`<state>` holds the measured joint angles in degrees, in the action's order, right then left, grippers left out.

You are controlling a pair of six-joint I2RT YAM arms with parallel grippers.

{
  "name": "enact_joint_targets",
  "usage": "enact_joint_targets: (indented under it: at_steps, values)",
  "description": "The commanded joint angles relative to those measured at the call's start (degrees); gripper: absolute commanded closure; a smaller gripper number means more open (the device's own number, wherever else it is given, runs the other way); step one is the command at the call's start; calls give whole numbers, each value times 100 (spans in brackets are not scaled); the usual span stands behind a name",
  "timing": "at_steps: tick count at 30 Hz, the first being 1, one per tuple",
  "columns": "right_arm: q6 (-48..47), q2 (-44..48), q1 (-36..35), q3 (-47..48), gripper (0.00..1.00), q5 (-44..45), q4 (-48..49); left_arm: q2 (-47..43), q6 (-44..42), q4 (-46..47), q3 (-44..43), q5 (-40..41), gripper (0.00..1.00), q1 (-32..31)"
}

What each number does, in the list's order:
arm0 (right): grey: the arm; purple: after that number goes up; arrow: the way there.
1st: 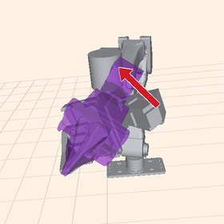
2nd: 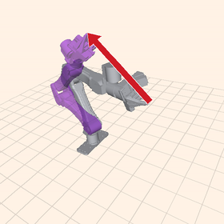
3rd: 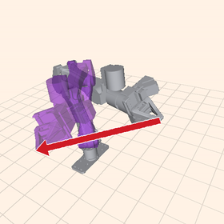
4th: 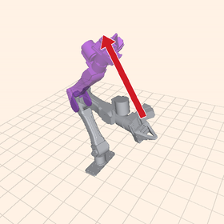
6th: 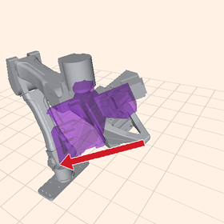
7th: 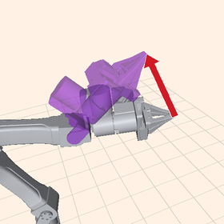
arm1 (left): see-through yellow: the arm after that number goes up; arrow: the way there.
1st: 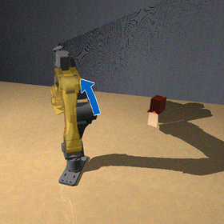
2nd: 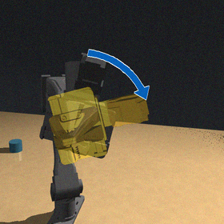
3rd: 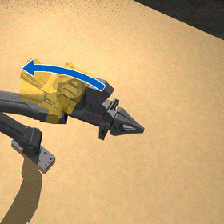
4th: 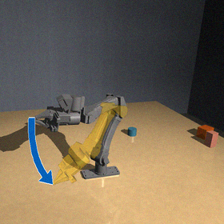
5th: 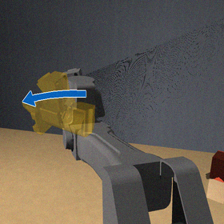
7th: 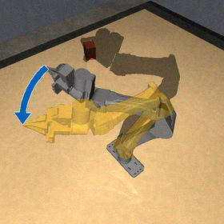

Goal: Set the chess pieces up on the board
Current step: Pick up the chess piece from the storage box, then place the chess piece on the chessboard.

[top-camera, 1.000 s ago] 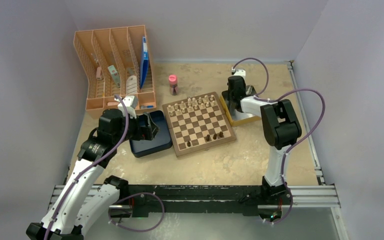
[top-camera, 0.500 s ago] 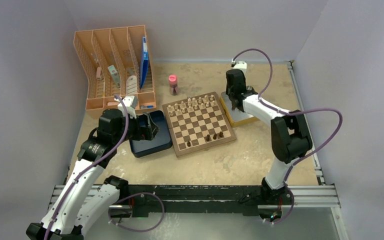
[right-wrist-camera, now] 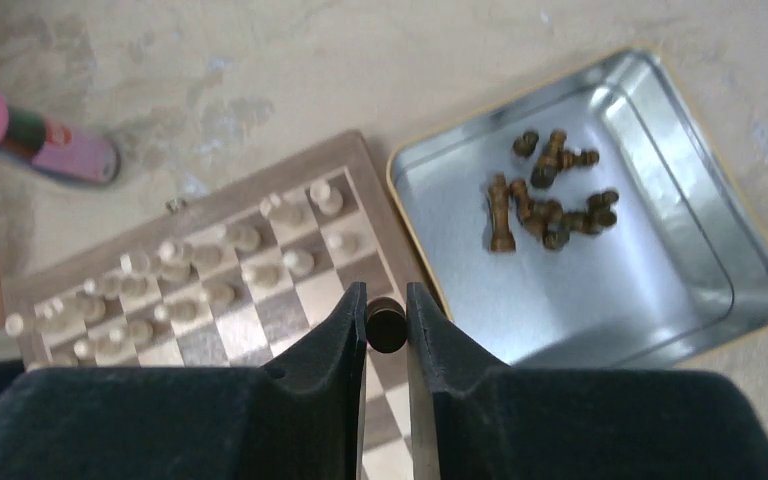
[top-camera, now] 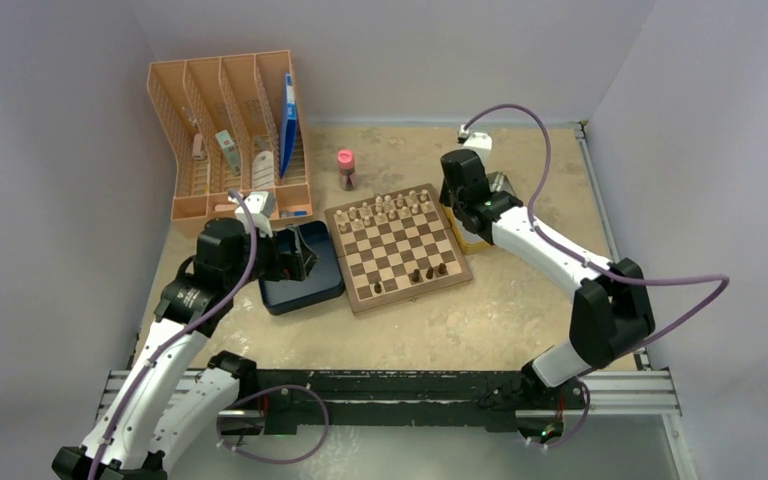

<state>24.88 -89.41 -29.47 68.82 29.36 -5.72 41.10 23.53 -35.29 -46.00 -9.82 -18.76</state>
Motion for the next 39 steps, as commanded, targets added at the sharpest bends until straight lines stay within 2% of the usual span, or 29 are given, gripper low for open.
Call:
enact_joint_targets:
  at_steps: [1,9,16,28,39]
  values:
    - [631,468,-181,-362,84,81,-612,-96,20,215,-14,-37,7,31]
    - [1683,1285,-681,-1287,84,40,-1212,-102,6,231,-15,-90,7,31]
    - [2512,1369,-1105,-1888,84,353,-1441,-172,12,233,-6,-87,7,33]
    - [2972,1112,-1126,-2164,82,970,-1336,-201,20,232,-6,-94,7,31]
    - [3083,733,-1123,-2283,81,956,-1157,-224,11,233,-6,-107,7,32]
